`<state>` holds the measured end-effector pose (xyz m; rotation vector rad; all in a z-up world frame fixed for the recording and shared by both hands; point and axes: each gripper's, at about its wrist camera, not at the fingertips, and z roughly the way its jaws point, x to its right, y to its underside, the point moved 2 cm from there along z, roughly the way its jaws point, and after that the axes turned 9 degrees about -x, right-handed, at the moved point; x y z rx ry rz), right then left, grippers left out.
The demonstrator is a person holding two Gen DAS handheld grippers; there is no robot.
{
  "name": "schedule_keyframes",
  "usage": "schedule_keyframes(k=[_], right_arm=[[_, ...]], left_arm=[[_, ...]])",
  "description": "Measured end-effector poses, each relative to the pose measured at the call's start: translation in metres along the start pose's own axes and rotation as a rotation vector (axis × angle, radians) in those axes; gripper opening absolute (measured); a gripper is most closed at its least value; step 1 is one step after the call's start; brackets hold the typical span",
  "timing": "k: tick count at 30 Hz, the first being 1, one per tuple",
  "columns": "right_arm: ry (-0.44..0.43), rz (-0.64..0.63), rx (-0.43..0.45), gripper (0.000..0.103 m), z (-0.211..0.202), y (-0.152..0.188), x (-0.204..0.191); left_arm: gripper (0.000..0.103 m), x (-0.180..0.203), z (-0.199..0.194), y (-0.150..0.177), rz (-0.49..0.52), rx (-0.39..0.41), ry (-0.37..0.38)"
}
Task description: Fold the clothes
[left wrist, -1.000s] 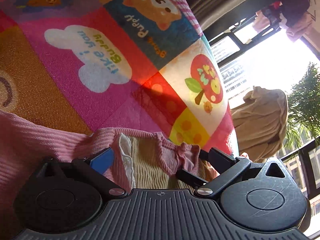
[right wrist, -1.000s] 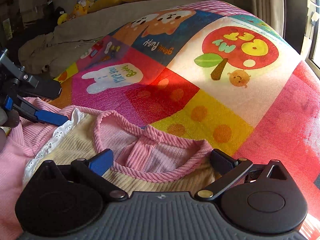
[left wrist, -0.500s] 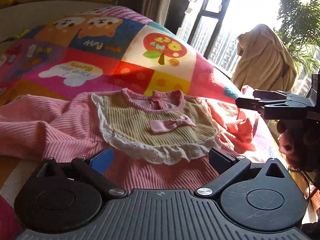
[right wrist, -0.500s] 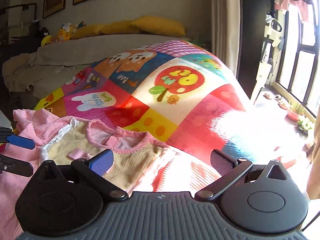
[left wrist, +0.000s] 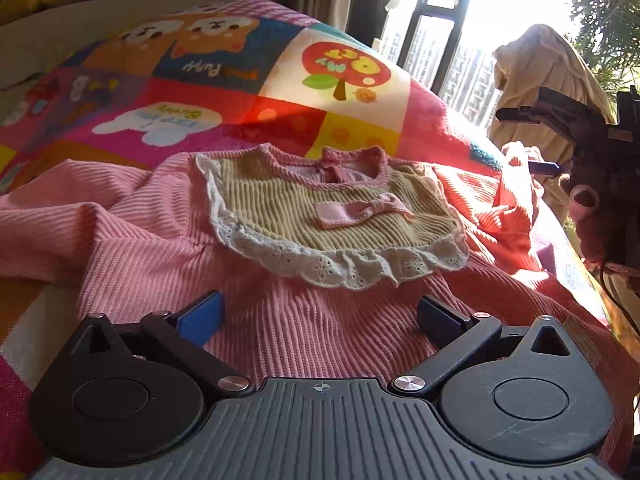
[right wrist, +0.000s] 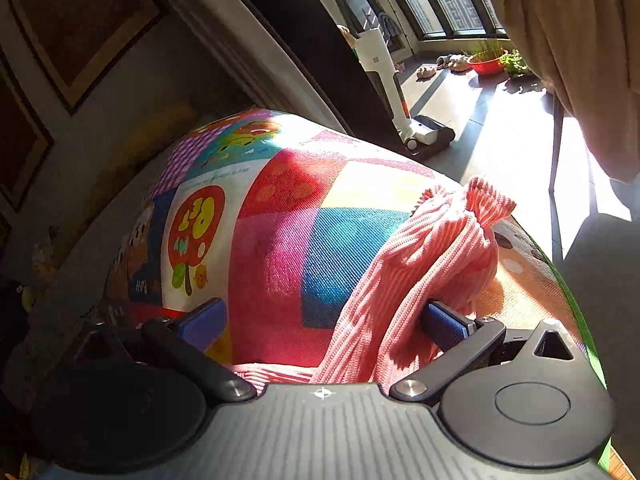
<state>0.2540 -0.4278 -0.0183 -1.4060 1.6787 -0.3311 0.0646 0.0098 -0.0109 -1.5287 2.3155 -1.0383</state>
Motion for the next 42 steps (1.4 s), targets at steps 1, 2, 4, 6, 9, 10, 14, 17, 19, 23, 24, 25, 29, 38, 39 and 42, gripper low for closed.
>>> schedule_keyframes(k=[1, 2, 4, 6, 9, 10, 14, 17, 19, 23, 24, 25, 29, 38, 39, 42], right_arm=[[-0.073, -0.136, -0.004, 0.103, 0.0, 0.001, -0.031], [-0.167, -0.267, -0.027, 0.103, -0.001, 0.005, -0.061], [-0.288, -0.475, -0.072, 0.103, -0.008, 0.017, -0.109], [-0.284, -0.613, -0.097, 0.103, -0.013, 0.029, -0.137], [-0.186, -0.61, -0.121, 0.103, -0.014, 0.034, -0.136], [-0.148, -0.562, -0.114, 0.103, -0.014, 0.032, -0.127], [0.01, -0.212, -0.042, 0.103, -0.012, 0.01, -0.063], [0.056, 0.137, 0.032, 0.103, 0.003, -0.005, 0.001], [0.052, 0.219, 0.073, 0.103, 0.016, -0.012, 0.02], [-0.149, 0.09, -0.073, 0.103, 0.045, -0.019, -0.02], [-0.22, 0.03, -0.129, 0.103, 0.051, -0.019, -0.038], [-0.283, -0.095, -0.162, 0.103, 0.048, -0.014, -0.065], [-0.333, -0.512, -0.111, 0.103, 0.014, 0.018, -0.139], [0.142, -0.337, -0.196, 0.103, -0.01, 0.046, -0.067], [0.205, -0.324, -0.204, 0.103, -0.016, 0.055, -0.056], [0.381, -0.341, -0.185, 0.103, -0.036, 0.084, -0.032]], left_arm=[[0.103, -0.001, -0.001, 0.0, -0.009, 0.005, 0.009], [0.103, -0.003, -0.001, 0.0, -0.019, 0.009, 0.019], [0.103, -0.004, -0.002, 0.0, -0.024, 0.011, 0.026], [0.103, -0.005, -0.002, 0.001, -0.029, 0.014, 0.033], [0.103, -0.007, -0.003, 0.001, -0.038, 0.018, 0.045], [0.103, -0.008, -0.003, 0.001, -0.045, 0.02, 0.052], [0.103, -0.009, -0.003, 0.0, -0.052, 0.023, 0.06], [0.103, -0.008, -0.003, 0.0, -0.051, 0.023, 0.055], [0.103, -0.006, -0.002, 0.0, -0.044, 0.021, 0.046], [0.103, -0.002, 0.0, 0.0, -0.021, 0.012, 0.017], [0.103, -0.001, 0.0, 0.0, -0.015, 0.01, 0.011], [0.103, 0.0, 0.001, 0.0, -0.01, 0.008, 0.004], [0.103, 0.0, 0.001, 0.001, -0.007, 0.007, 0.001], [0.103, 0.0, -0.016, -0.007, -0.055, 0.019, 0.117], [0.103, 0.0, -0.019, -0.009, -0.063, 0.021, 0.135], [0.103, 0.0, -0.027, -0.012, -0.085, 0.026, 0.19]])
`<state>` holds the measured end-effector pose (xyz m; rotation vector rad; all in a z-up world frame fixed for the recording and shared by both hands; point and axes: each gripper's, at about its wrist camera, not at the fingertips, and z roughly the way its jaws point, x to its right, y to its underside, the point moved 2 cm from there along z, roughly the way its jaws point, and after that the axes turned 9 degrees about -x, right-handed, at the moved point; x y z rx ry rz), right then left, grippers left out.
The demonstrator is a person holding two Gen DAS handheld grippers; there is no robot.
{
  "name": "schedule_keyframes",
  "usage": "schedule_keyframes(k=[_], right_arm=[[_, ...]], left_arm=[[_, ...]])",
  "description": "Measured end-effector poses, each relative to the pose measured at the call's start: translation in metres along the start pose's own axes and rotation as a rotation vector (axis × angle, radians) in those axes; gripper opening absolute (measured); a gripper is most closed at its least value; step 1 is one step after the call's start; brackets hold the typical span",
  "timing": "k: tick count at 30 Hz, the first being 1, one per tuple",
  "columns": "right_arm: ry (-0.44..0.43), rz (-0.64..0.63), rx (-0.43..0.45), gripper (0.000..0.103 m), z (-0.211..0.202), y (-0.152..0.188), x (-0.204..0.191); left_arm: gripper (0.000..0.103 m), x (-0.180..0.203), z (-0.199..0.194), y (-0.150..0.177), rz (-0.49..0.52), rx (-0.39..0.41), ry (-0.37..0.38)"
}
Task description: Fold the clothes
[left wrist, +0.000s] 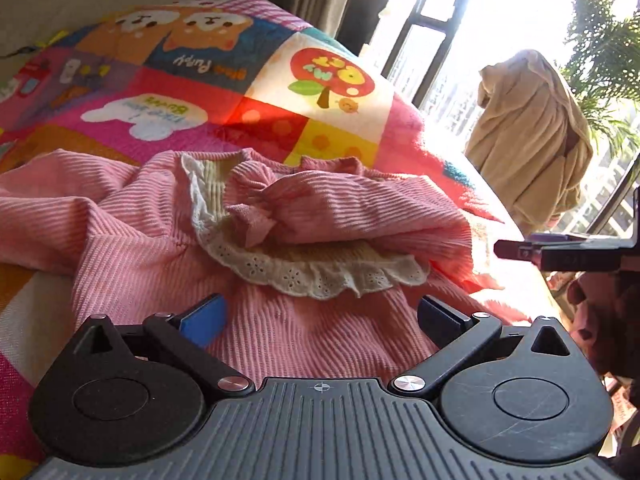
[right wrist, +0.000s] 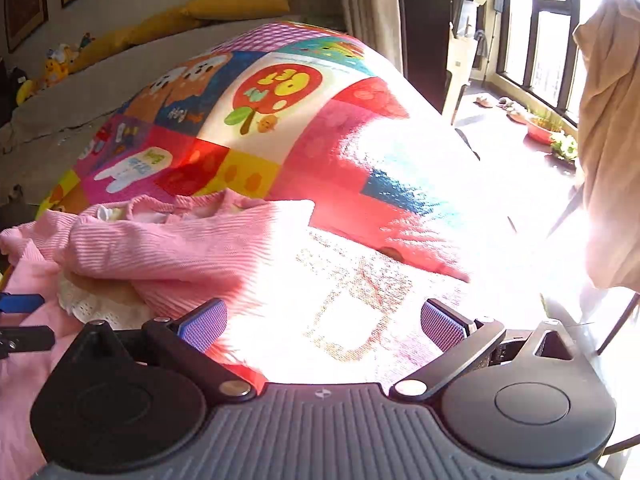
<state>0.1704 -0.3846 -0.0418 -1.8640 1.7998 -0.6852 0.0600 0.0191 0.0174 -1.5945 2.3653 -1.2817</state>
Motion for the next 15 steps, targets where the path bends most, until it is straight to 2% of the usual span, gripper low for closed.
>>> schedule_keyframes(k=[2, 4, 6, 7, 8, 10, 13, 15], right_arm=[[0.023, -0.002, 0.011, 0.103, -0.006, 0.016, 0.006], [-0.1, 0.037, -0.007, 0.103, -0.012, 0.024, 0.011], [-0.223, 0.062, -0.021, 0.103, -0.013, 0.026, 0.009], [-0.246, 0.046, -0.015, 0.103, -0.012, 0.027, 0.004], [-0.226, 0.005, 0.004, 0.103, -0.011, 0.027, -0.003], [-0.175, -0.07, 0.039, 0.103, -0.007, 0.029, -0.016], [-0.142, -0.125, 0.059, 0.103, 0.003, 0.035, -0.027], [-0.15, -0.115, 0.009, 0.103, 0.013, 0.034, -0.029]], left_arm=[[0.103, 0.003, -0.008, -0.008, -0.016, 0.028, 0.028], [0.103, 0.009, -0.017, -0.021, -0.006, 0.087, 0.02], [0.103, 0.02, -0.016, -0.031, 0.137, 0.107, -0.099], [0.103, 0.026, -0.015, -0.037, 0.208, 0.115, -0.158], [0.103, 0.027, -0.01, -0.038, 0.263, 0.095, -0.203], [0.103, 0.024, -0.003, -0.036, 0.296, 0.048, -0.228], [0.103, 0.012, 0.01, -0.032, 0.266, -0.004, -0.223], [0.103, 0.005, 0.019, -0.031, 0.244, -0.03, -0.231]])
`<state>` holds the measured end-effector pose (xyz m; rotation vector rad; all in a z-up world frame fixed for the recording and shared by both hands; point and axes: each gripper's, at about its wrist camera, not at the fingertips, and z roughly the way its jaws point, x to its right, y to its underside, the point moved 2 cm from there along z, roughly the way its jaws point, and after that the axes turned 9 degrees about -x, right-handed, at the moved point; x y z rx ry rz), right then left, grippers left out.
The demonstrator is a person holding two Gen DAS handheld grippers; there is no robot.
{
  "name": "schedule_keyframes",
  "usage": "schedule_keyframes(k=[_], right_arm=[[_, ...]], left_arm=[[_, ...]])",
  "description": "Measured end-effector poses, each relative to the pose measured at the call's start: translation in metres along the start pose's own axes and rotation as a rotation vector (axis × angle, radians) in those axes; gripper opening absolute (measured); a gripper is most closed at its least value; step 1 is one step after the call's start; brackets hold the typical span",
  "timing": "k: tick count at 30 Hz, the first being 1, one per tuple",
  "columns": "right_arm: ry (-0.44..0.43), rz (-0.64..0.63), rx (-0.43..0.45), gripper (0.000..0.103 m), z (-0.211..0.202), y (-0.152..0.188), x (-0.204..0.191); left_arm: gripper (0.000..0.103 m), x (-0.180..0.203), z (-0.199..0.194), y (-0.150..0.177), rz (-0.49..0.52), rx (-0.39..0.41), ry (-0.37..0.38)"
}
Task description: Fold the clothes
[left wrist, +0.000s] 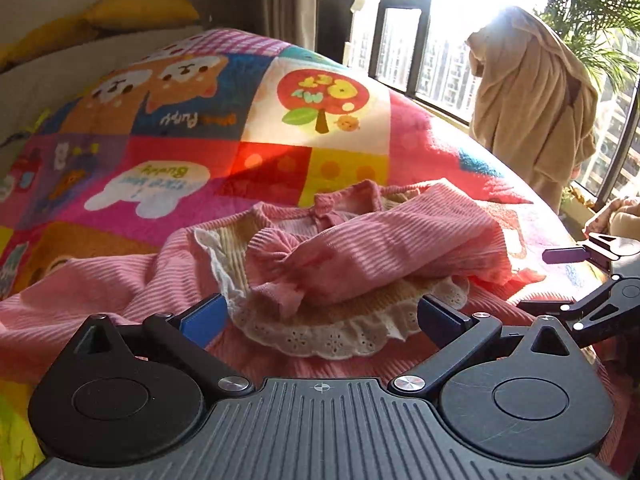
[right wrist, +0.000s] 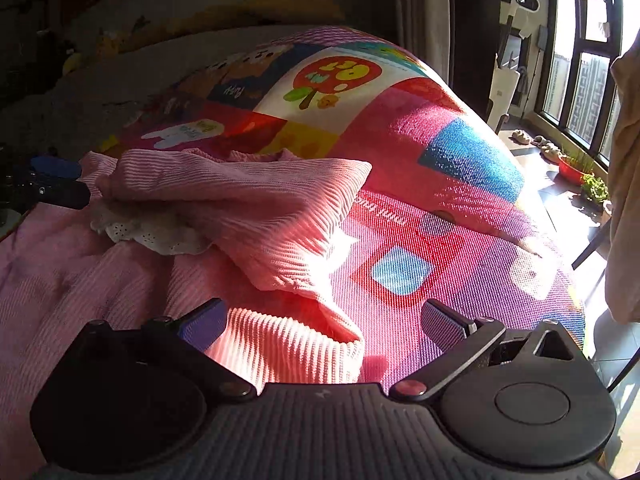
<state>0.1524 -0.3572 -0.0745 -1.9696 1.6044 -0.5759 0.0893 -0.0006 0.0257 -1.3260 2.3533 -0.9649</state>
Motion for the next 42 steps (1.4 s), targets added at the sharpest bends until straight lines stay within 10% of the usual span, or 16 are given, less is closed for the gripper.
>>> schedule_keyframes(k=[5, 9, 12, 18, 23, 28, 34, 37, 42], right_arm=[[-0.019, 0.065, -0.029, 0.103, 0.006, -0.001, 0.011], [-0.007, 0.063, -0.029, 0.103, 0.007, 0.0, 0.009], [-0.001, 0.061, -0.033, 0.103, 0.009, -0.001, 0.008], [0.017, 0.035, -0.03, 0.103, 0.007, -0.003, 0.004], [0.081, -0.132, 0.05, 0.103, -0.02, -0.02, -0.012], [0.228, -0.376, 0.072, 0.103, -0.012, -0.052, -0.042], [0.406, -0.444, 0.191, 0.103, 0.013, -0.063, -0.065], [0.356, -0.355, 0.289, 0.103, -0.012, -0.065, -0.058], [0.077, -0.361, 0.145, 0.103, -0.016, -0.062, -0.046]], left_arm=[[0.103, 0.004, 0.03, -0.009, 0.028, -0.048, 0.049], [0.103, 0.018, -0.003, -0.015, 0.01, 0.012, 0.532], [0.103, 0.008, -0.058, -0.022, -0.076, 0.226, 0.679], [0.103, -0.023, -0.085, -0.017, -0.172, 0.3, 0.344], [0.103, 0.015, -0.03, 0.007, 0.123, 0.085, -0.037], [0.103, 0.031, 0.016, 0.001, 0.226, 0.019, -0.189], [0.103, -0.001, 0.005, -0.037, 0.105, 0.205, -0.502], [0.103, -0.037, -0.023, -0.043, -0.085, 0.27, -0.47], [0.103, -0.056, -0.017, -0.035, -0.241, 0.164, -0.1]])
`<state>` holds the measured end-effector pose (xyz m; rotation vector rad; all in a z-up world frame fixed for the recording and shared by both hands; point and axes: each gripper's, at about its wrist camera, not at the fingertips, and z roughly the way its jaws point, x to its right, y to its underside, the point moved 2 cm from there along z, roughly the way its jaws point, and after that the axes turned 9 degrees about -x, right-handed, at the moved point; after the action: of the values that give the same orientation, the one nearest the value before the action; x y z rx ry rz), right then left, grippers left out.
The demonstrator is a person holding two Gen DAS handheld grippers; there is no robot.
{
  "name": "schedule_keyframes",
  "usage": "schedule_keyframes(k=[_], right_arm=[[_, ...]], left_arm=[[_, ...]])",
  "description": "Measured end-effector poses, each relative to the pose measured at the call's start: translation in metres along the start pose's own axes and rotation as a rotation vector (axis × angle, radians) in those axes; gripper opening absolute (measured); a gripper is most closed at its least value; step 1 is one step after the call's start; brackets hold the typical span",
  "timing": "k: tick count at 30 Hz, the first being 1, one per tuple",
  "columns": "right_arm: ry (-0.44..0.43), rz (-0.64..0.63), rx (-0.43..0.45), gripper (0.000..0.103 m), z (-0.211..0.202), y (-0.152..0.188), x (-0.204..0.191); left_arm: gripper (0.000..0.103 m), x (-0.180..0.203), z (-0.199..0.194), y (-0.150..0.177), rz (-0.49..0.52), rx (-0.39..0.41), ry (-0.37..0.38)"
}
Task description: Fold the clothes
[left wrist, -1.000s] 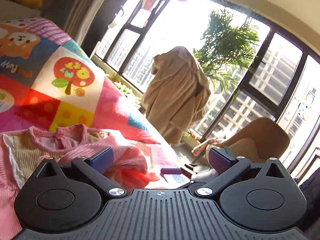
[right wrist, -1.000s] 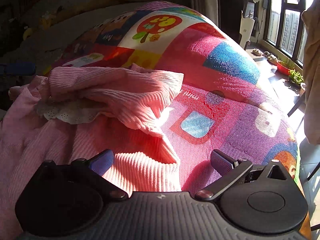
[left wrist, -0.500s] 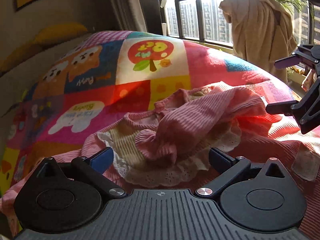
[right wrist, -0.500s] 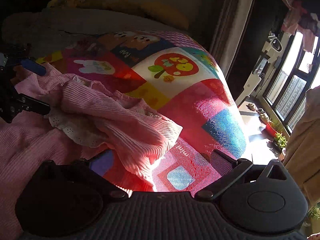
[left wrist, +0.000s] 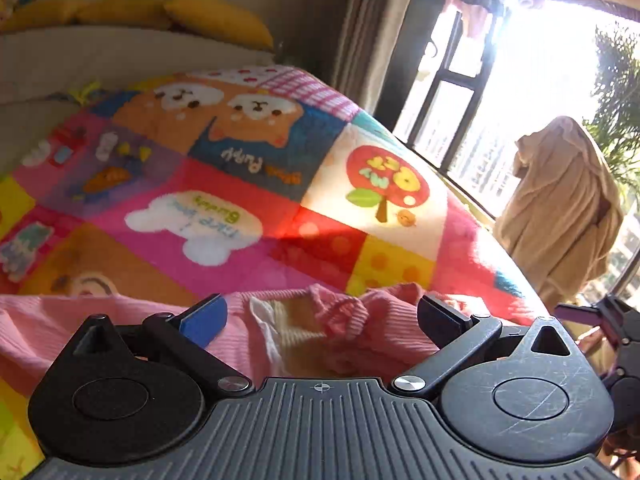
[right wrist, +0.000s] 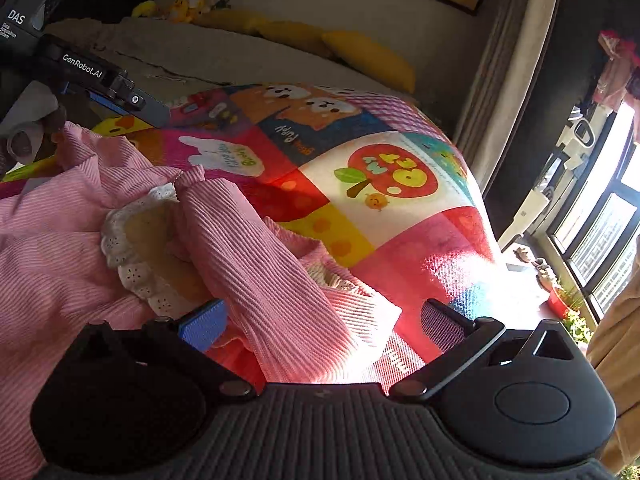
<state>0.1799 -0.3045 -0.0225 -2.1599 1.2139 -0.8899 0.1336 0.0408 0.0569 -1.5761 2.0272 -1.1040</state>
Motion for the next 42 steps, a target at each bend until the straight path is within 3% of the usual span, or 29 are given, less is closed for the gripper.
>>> schedule_keyframes(k=[6, 8, 12, 13, 14, 15, 19, 25, 28, 30, 32, 33, 35, 37, 39, 42], right_arm=[[-0.04, 0.215, -0.031, 0.103, 0.011, 0.001, 0.032], [-0.056, 0.25, -0.058, 0.103, 0.018, 0.007, 0.033], [-0.047, 0.254, -0.071, 0.103, 0.021, 0.02, 0.028], [-0.045, 0.26, -0.074, 0.103, 0.022, 0.022, 0.028], [-0.044, 0.265, -0.077, 0.103, 0.022, 0.024, 0.029], [-0.043, 0.271, -0.08, 0.103, 0.022, 0.026, 0.03], [-0.012, 0.289, -0.07, 0.103, 0.018, 0.028, 0.038], [0.041, 0.257, -0.006, 0.103, 0.013, 0.009, 0.043], [0.039, 0.228, -0.043, 0.103, 0.036, -0.004, 0.035], [0.051, 0.197, -0.115, 0.103, 0.062, -0.008, 0.028], [0.052, 0.164, -0.19, 0.103, 0.085, -0.005, 0.021], [0.046, 0.163, -0.198, 0.103, 0.089, -0.004, 0.021], [0.037, 0.178, -0.189, 0.103, 0.087, -0.002, 0.023], [0.042, 0.201, -0.159, 0.103, 0.073, -0.001, 0.029], [0.047, 0.222, -0.124, 0.103, 0.055, 0.001, 0.035], [0.044, 0.248, -0.068, 0.103, 0.026, 0.007, 0.044]], left_arm=[[0.103, 0.004, 0.028, 0.016, -0.171, -0.176, 0.26], [0.103, 0.018, 0.042, 0.016, -0.145, -0.17, 0.197], [0.102, 0.033, 0.057, 0.016, -0.171, -0.155, 0.166], [0.092, 0.037, 0.06, 0.017, -0.174, -0.147, 0.141], [0.058, 0.038, 0.063, 0.018, -0.162, -0.151, 0.128], [0.046, 0.04, 0.066, 0.019, -0.15, -0.155, 0.116], [0.024, 0.042, 0.052, 0.02, -0.096, -0.103, 0.098], [0.027, 0.036, 0.001, 0.01, 0.003, 0.091, -0.025], [0.039, 0.028, 0.025, 0.019, -0.007, -0.015, -0.054], [0.045, 0.019, 0.042, 0.028, -0.025, -0.084, -0.074], [0.063, 0.009, 0.046, 0.032, -0.059, -0.105, -0.062], [0.066, 0.0, 0.036, 0.03, -0.1, -0.089, -0.034], [0.085, -0.016, 0.016, 0.028, -0.181, -0.058, 0.024], [0.094, -0.036, -0.007, 0.025, -0.275, -0.022, 0.118], [0.094, -0.066, -0.034, 0.026, -0.422, 0.009, 0.166], [0.094, -0.107, -0.058, 0.04, -0.599, 0.022, 0.112]])
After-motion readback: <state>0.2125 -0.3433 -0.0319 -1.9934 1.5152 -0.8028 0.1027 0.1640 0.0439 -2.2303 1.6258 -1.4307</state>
